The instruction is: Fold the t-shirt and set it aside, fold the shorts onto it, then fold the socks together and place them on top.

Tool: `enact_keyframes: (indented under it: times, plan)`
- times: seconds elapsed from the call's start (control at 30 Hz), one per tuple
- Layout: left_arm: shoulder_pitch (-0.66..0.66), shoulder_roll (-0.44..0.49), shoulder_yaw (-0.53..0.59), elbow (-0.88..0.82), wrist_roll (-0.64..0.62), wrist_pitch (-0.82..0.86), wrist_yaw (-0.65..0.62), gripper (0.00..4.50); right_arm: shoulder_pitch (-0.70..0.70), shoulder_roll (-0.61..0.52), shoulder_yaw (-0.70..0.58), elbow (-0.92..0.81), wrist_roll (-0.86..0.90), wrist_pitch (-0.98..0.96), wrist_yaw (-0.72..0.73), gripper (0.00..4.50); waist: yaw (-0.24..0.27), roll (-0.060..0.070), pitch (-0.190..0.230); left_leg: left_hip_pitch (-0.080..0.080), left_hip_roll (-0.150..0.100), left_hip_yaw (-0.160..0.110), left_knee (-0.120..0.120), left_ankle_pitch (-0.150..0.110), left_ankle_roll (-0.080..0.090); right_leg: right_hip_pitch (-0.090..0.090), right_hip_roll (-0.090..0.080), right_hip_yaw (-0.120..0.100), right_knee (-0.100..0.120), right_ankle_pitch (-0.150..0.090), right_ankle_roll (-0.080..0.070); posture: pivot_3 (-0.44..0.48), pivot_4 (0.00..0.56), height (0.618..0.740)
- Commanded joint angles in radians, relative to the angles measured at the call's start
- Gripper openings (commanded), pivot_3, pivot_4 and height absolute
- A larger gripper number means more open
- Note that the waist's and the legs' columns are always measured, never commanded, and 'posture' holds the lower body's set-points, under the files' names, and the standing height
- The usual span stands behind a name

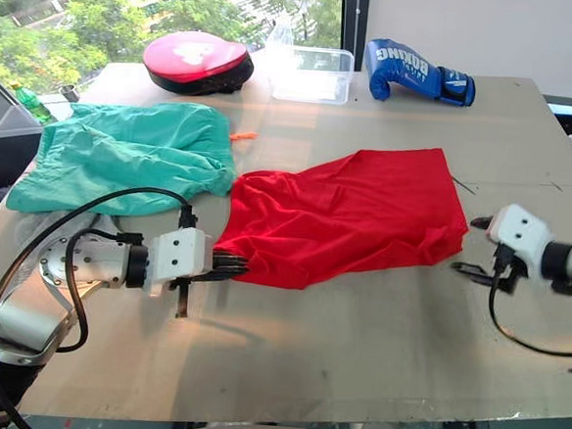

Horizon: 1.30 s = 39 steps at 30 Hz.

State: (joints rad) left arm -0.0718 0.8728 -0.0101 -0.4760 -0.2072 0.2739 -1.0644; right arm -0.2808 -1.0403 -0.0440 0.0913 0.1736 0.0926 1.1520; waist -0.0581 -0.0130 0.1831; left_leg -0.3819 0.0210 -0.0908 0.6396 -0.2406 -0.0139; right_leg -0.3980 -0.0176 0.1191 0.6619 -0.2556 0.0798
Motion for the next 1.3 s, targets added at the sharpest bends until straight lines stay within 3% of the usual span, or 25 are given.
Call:
enact_keyframes:
  times: [0.03,0.57,0.77,0.8,0.87,0.93,1.3]
  plan:
    - [0.006,0.008,0.01,-0.044,0.003,-0.009,0.018,0.08,-0.074,-0.006,0.043,0.093,-0.056,-0.09,0.038,4.5,0.0,0.0,0.0,-0.001,0.0,0.0,0.0,0.0,0.0,-0.001,0.0,0.0,0.0,0.0,0.0,0.0,0.15,0.731]
    - [0.026,0.007,-0.001,-0.067,0.007,-0.003,0.049,0.08,-0.224,0.083,0.129,0.218,-0.06,-0.18,0.168,4.5,-0.002,0.0,0.0,-0.003,-0.001,0.0,0.0,0.0,0.0,-0.004,-0.002,0.001,0.001,0.001,-0.001,0.0,0.15,0.731]
    - [0.029,0.006,-0.004,-0.068,0.01,-0.004,0.052,0.0,-0.202,0.084,0.126,0.184,-0.043,-0.174,0.201,1.82,-0.002,0.0,0.0,-0.003,-0.001,0.0,0.0,0.0,0.0,-0.004,-0.002,0.001,0.001,0.001,-0.001,0.0,0.15,0.731]
    - [0.03,0.007,-0.004,-0.067,0.011,-0.005,0.052,0.0,-0.197,0.081,0.121,0.176,-0.039,-0.171,0.202,1.56,-0.002,0.0,0.0,-0.003,-0.001,0.0,0.0,0.0,0.0,-0.004,-0.002,0.001,0.001,0.001,-0.001,0.0,0.15,0.731]
    - [0.034,0.008,-0.002,-0.068,0.011,-0.006,0.052,0.0,-0.178,0.066,0.103,0.149,-0.029,-0.164,0.2,0.6,-0.002,0.0,0.0,-0.003,-0.001,0.0,0.0,0.0,0.0,-0.004,-0.002,0.001,0.001,0.001,-0.001,0.0,0.15,0.731]
    - [0.039,0.009,0.0,-0.067,0.012,-0.007,0.053,0.0,-0.145,0.042,0.075,0.107,-0.012,-0.15,0.197,0.05,0.0,0.001,0.0,-0.003,-0.001,0.0,0.0,0.0,0.0,-0.004,-0.002,0.001,0.001,0.001,-0.001,0.0,0.15,0.731]
    - [0.009,0.007,-0.023,0.003,0.026,-0.049,0.028,0.0,0.242,-0.058,-0.177,-0.321,0.136,0.085,0.151,0.05,0.016,0.001,0.0,-0.002,-0.001,0.0,0.0,0.0,0.0,-0.004,-0.001,0.001,0.002,0.001,-0.001,0.0,0.15,0.731]
